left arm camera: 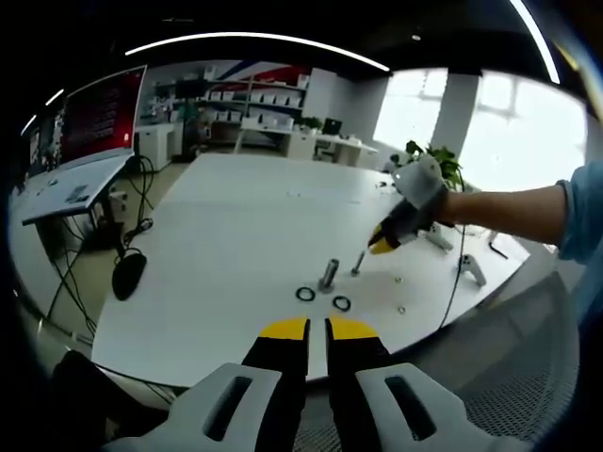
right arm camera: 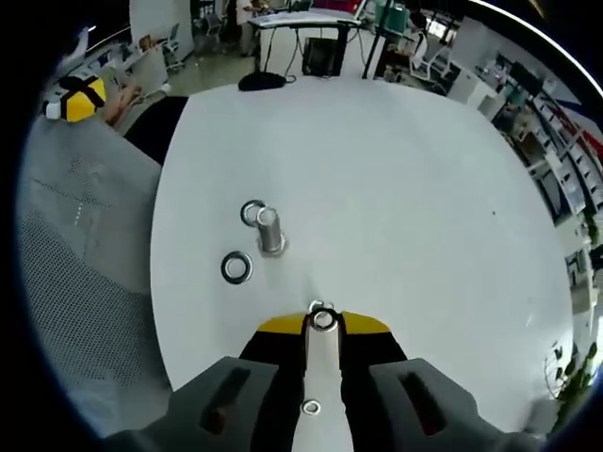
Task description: Place the washer onto the threaded stud by aligning its center hole with the stud, sliding it down to the base, and recovering from edge contact or off-axis alignment until the washer reaches the visible bottom stop.
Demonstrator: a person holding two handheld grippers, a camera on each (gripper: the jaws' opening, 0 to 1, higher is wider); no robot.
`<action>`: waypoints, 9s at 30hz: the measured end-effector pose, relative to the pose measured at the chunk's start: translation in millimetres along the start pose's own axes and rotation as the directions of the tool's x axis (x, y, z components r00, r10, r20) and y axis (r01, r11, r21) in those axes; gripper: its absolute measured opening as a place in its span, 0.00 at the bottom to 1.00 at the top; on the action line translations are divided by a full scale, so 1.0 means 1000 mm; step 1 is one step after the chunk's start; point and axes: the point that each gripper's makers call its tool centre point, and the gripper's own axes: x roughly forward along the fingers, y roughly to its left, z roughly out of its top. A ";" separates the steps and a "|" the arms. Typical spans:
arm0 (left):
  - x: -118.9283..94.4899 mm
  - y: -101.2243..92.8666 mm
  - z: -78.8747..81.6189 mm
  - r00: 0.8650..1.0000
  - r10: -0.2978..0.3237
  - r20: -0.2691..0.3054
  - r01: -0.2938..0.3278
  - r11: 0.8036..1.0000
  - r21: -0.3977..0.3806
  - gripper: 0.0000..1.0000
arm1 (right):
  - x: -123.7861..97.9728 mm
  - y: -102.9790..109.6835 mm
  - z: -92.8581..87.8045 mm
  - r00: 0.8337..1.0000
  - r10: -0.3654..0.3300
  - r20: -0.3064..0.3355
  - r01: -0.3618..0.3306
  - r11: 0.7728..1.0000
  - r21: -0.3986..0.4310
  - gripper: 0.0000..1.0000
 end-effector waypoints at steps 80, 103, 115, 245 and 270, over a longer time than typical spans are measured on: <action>0.001 0.000 -0.002 1.000 0.003 -0.006 -0.003 1.000 0.000 0.04 | 0.055 0.031 -0.043 0.956 0.145 -0.256 -0.176 0.979 -0.104 0.14; 0.000 0.000 0.000 1.000 -0.002 0.002 0.002 1.000 0.000 0.04 | 0.015 0.067 -0.074 0.965 0.191 -0.181 -0.199 0.980 -0.026 0.26; 0.000 -0.001 0.001 1.000 -0.004 0.006 0.004 1.000 0.000 0.04 | 0.015 0.107 -0.094 0.949 0.236 -0.208 -0.262 0.959 -0.109 0.22; 0.000 0.001 0.000 1.000 0.006 0.001 -0.006 1.000 -0.005 0.04 | 0.029 0.025 -0.038 0.985 0.044 -0.166 -0.067 0.988 -0.137 0.13; 0.001 0.002 0.000 1.000 0.010 0.000 -0.010 1.000 -0.008 0.04 | 0.036 0.041 -0.057 0.976 0.076 -0.203 -0.108 0.982 -0.156 0.28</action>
